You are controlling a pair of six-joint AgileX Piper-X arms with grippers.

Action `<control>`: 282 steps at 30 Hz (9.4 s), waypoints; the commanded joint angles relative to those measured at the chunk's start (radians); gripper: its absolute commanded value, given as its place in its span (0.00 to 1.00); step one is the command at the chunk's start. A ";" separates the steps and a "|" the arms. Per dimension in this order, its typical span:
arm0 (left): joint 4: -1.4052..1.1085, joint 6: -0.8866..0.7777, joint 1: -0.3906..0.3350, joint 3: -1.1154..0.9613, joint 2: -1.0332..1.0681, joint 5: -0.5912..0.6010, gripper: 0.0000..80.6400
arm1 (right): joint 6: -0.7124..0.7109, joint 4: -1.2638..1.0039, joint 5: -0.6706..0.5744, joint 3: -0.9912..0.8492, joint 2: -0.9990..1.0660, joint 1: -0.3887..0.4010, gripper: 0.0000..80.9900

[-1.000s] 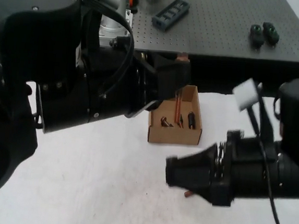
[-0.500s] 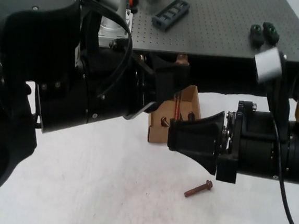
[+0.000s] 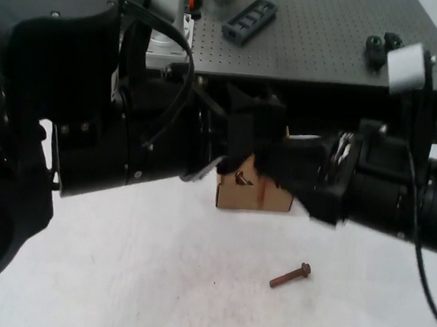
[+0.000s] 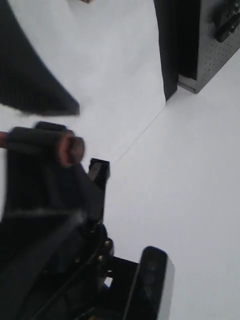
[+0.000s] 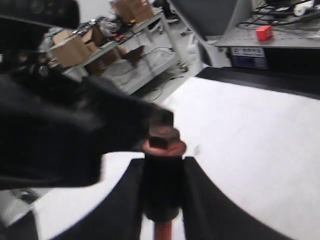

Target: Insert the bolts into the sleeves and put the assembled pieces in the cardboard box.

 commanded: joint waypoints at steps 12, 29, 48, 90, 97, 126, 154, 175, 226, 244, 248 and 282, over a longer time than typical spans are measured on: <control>0.295 0.073 -0.001 -0.004 -0.008 -0.135 0.58 | -0.233 0.326 0.271 -0.538 0.642 -0.131 0.00; 0.349 0.070 -0.001 -0.004 -0.008 -0.182 0.58 | -0.294 0.718 0.396 -1.076 1.162 -0.130 0.07; 0.349 0.049 -0.001 -0.004 -0.008 -0.185 0.58 | -0.275 1.017 0.285 -0.797 0.692 -0.129 0.47; 0.469 0.184 -0.001 -0.004 -0.008 -0.143 0.58 | 0.489 0.714 0.275 -0.170 0.579 0.138 0.40; 0.469 0.184 -0.001 -0.004 -0.008 -0.143 0.58 | 0.461 0.707 0.242 -0.170 0.593 0.138 0.30; 0.487 0.177 -0.001 -0.004 -0.008 -0.143 0.58 | 0.288 0.603 0.286 -0.170 0.666 0.138 0.36; 0.641 0.545 -0.075 -0.370 0.534 -0.095 0.49 | -0.104 0.865 0.230 -0.063 -0.009 -0.403 0.00; 1.049 0.910 -0.165 -1.152 1.175 -0.311 0.43 | -0.123 0.960 0.142 -0.063 -0.091 -0.479 0.00; -0.205 -0.052 0.077 -0.057 0.159 0.240 0.01 | 0.161 0.067 -0.230 0.133 -0.087 0.103 0.00; -0.205 -0.056 0.077 -0.057 0.159 0.325 0.01 | 0.181 -0.090 -0.051 0.133 -0.080 0.107 0.00; -0.203 -0.056 0.077 -0.057 0.159 0.360 0.01 | 0.201 -0.132 -0.032 0.133 -0.080 0.107 0.00; 0.529 0.231 0.127 0.177 -0.419 -0.381 0.01 | -0.024 0.171 0.183 -0.566 0.805 -0.131 0.00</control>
